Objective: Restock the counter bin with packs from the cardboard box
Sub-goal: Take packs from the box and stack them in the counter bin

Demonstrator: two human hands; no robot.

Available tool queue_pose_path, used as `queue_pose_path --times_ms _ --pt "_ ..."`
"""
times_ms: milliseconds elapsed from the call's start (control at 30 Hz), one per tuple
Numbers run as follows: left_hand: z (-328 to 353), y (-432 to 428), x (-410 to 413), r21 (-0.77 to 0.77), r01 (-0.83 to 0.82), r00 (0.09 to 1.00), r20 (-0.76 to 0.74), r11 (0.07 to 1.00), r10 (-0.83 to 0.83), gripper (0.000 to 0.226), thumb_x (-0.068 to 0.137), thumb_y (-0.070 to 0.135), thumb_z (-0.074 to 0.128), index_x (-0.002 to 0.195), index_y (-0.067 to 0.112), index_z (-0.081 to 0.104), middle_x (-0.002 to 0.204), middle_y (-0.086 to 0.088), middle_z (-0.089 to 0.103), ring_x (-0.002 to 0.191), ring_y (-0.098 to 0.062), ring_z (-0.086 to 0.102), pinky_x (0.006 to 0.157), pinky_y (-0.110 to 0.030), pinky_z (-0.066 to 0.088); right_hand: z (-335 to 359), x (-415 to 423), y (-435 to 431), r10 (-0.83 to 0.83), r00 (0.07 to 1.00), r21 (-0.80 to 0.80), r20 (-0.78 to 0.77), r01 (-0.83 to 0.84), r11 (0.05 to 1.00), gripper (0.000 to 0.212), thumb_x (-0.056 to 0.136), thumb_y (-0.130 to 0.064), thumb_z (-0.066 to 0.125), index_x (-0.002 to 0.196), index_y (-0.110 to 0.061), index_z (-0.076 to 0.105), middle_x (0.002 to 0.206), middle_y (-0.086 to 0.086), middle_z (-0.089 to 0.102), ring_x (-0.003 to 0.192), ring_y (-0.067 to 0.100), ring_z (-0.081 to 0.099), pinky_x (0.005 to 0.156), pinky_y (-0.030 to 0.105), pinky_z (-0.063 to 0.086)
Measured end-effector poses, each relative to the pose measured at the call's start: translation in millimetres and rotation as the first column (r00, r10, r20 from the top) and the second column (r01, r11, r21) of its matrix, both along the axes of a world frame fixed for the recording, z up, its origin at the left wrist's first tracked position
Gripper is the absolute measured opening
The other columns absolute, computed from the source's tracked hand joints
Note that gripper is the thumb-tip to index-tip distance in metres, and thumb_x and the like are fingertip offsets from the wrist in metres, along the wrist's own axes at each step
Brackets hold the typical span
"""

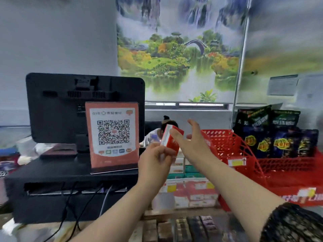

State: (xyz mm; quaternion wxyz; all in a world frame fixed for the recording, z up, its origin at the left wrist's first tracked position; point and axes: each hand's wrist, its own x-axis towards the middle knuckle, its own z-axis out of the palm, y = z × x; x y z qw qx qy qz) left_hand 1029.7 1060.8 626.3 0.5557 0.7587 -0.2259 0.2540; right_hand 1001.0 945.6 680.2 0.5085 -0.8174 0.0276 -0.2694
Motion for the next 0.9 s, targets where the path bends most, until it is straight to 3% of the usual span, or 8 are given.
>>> queue_pose_path --times_ms 67,200,333,433,533,633,733,900 --pt "4 -5 9 0.08 0.027 0.999 0.017 0.996 -0.028 0.026 0.079 0.011 0.069 0.07 0.036 0.071 0.103 0.011 0.061 0.096 -0.011 0.059 0.085 -0.035 0.051 8 12 -3 0.022 1.0 0.071 -0.019 -0.021 0.997 0.063 0.085 -0.045 0.065 0.137 -0.038 0.03 0.11 -0.004 0.047 0.105 0.021 0.053 0.089 0.038 0.051" --pt "8 -19 22 0.195 0.068 0.998 -0.005 0.978 -0.069 0.019 0.083 0.007 0.066 0.079 0.022 0.075 0.111 0.009 0.057 0.104 -0.011 0.055 0.088 -0.023 0.046 4 42 -17 -0.046 0.995 0.083 -0.091 0.054 0.995 0.063 0.083 -0.035 0.069 0.138 -0.029 0.039 0.132 0.002 0.047 0.113 0.021 0.05 0.096 0.045 0.05" --pt "0 -25 38 0.084 0.125 0.989 -0.084 0.989 -0.118 0.025 0.082 0.005 0.063 0.076 0.029 0.07 0.133 0.011 0.041 0.129 -0.004 0.036 0.105 -0.031 0.038 -14 65 -41 -0.11 0.991 0.091 -0.071 0.116 0.989 0.061 0.083 -0.036 0.07 0.135 -0.026 0.04 0.124 -0.001 0.051 0.105 0.018 0.053 0.089 0.036 0.049" --pt "-3 -24 50 -0.006 0.048 0.998 -0.03 0.999 -0.048 0.026 0.08 0.004 0.061 0.087 0.029 0.062 0.126 0.012 0.044 0.126 -0.004 0.041 0.102 -0.031 0.044 -37 84 -58 -0.158 0.98 -0.069 -0.12 0.15 0.986 0.059 0.084 -0.036 0.07 0.131 -0.024 0.036 0.119 0.0 0.049 0.099 0.015 0.046 0.08 0.029 0.041" --pt "1 -22 58 -0.056 -0.01 1.0 -0.024 0.998 0.009 0.029 0.084 -0.002 0.057 0.096 0.025 0.059 0.116 0.014 0.045 0.117 -0.006 0.048 0.083 -0.001 0.042 -69 108 -65 -0.132 0.959 -0.239 -0.252 0.071 0.969 0.048 0.084 -0.038 0.07 0.116 -0.029 0.035 0.123 0.005 0.047 0.099 0.02 0.048 0.078 0.031 0.044" --pt "0 -21 69 -0.047 -0.041 0.998 -0.044 0.998 0.038 0.033 0.086 -0.002 0.054 0.096 0.029 0.058 0.113 0.017 0.046 0.111 -0.004 0.052 0.079 -0.005 0.046 -99 129 -69 -0.08 0.926 -0.363 -0.368 -0.064 0.93 0.045 0.082 -0.038 0.071 0.11 -0.027 0.038 0.122 0.007 0.044 0.098 0.022 0.047 0.081 0.032 0.043" --pt "-5 -20 77 -0.016 -0.08 0.996 -0.044 0.997 0.08 0.035 0.085 -0.001 0.055 0.09 0.033 0.058 0.109 0.019 0.047 0.102 0.005 0.052 0.079 -0.009 0.047 -118 146 -70 -0.051 0.873 -0.442 -0.485 -0.195 0.875 0.061 0.077 -0.041 0.073 0.125 -0.023 0.04 0.131 0.009 0.042 0.114 0.027 0.048 0.099 0.037 0.043" --pt "-14 -20 86 0.023 -0.112 0.993 -0.043 0.993 0.113 0.035 0.083 -0.002 0.054 0.086 0.033 0.059 0.107 0.017 0.048 0.103 0.007 0.05 0.081 -0.008 0.046 -135 162 -67 -0.087 0.768 -0.52 -0.635 -0.342 0.782 0.076 0.071 -0.046 0.077 0.134 -0.022 0.041 0.135 0.007 0.049 0.12 0.028 0.051 0.102 0.039 0.045"
